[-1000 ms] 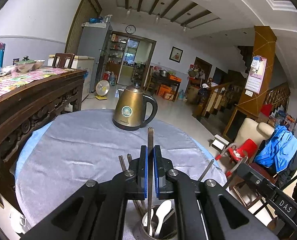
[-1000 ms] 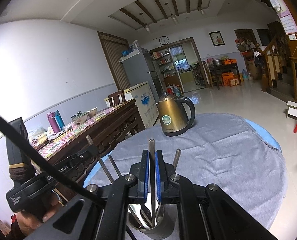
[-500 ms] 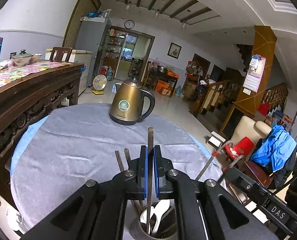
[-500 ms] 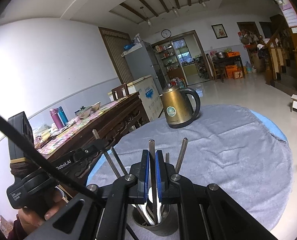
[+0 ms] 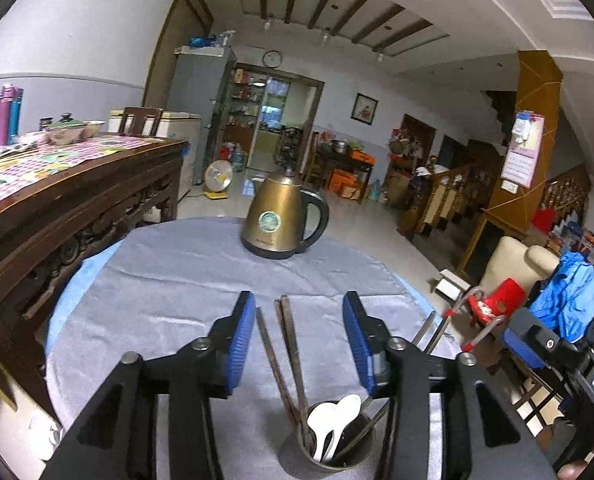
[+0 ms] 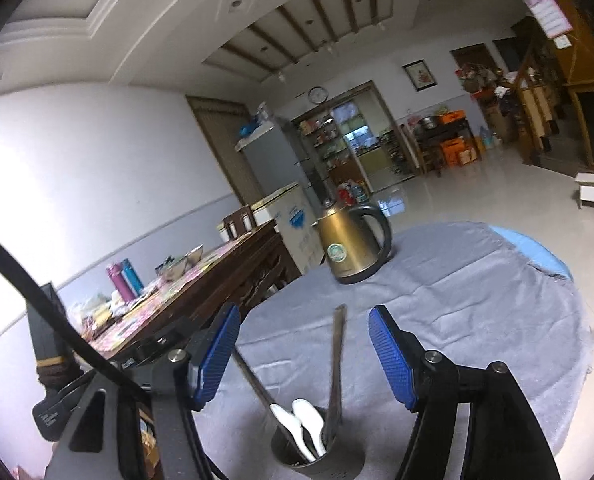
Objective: Organize utensils
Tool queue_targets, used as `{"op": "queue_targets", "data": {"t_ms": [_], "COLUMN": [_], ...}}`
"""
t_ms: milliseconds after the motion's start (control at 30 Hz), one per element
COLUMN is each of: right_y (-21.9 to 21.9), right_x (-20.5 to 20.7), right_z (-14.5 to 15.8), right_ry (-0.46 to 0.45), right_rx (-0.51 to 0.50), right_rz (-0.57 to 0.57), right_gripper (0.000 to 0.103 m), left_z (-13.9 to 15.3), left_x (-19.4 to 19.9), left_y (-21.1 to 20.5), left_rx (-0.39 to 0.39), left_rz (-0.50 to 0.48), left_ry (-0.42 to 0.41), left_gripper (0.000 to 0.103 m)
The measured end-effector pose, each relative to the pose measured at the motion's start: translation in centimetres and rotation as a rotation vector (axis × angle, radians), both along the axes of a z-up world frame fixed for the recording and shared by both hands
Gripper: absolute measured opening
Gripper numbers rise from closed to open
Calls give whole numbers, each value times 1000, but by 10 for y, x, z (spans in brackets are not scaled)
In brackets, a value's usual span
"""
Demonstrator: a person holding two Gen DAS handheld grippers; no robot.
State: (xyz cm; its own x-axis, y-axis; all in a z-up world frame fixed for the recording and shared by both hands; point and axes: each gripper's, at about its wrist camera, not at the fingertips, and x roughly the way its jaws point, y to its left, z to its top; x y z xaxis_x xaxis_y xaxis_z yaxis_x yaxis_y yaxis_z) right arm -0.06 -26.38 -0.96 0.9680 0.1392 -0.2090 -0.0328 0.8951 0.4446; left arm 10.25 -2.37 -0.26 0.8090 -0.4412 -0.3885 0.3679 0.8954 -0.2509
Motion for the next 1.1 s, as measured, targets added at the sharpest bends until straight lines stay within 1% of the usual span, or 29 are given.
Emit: {"op": "queue_targets", "data": {"t_ms": [33, 100, 200, 267, 367, 500, 633, 767, 900, 1100], "right_y": [-3, -13, -27, -34, -47, -64, -93, -127, -158, -185], "right_x": [-1, -4, -9, -12, -22, -45, -79, -110, -135, -179], "right_z": [0, -4, -6, -7, -7, -3, 5, 8, 7, 13], "right_ry": [2, 6, 7, 11, 16, -6, -46, -73, -79, -101], "right_rx": [5, 33, 62, 70, 98, 100, 122, 152, 198, 205], "right_rz": [-10, -30, -45, -55, -74, -129, -220, -320, -386, -494], "right_gripper": [71, 71, 71, 71, 71, 71, 71, 71, 71, 71], "left_z": [0, -2, -3, -2, 2, 13, 26, 33, 35, 38], "left_x": [-4, -10, -28, -41, -58, -77, -91, -103, -112, -134], "left_y": [-1, -2, -11, -16, -23, -34, -52, -74, -95, -116], "left_rx": [1, 0, 30, 55, 65, 84, 98, 128, 135, 142], "left_rz": [13, 31, 30, 37, 26, -2, -54, -124, -190, -279], "left_ry": [7, 24, 36, 26, 18, -11, -57, -79, -68, -68], "left_gripper": [55, 59, 60, 61, 63, 63, 64, 64, 64, 64]}}
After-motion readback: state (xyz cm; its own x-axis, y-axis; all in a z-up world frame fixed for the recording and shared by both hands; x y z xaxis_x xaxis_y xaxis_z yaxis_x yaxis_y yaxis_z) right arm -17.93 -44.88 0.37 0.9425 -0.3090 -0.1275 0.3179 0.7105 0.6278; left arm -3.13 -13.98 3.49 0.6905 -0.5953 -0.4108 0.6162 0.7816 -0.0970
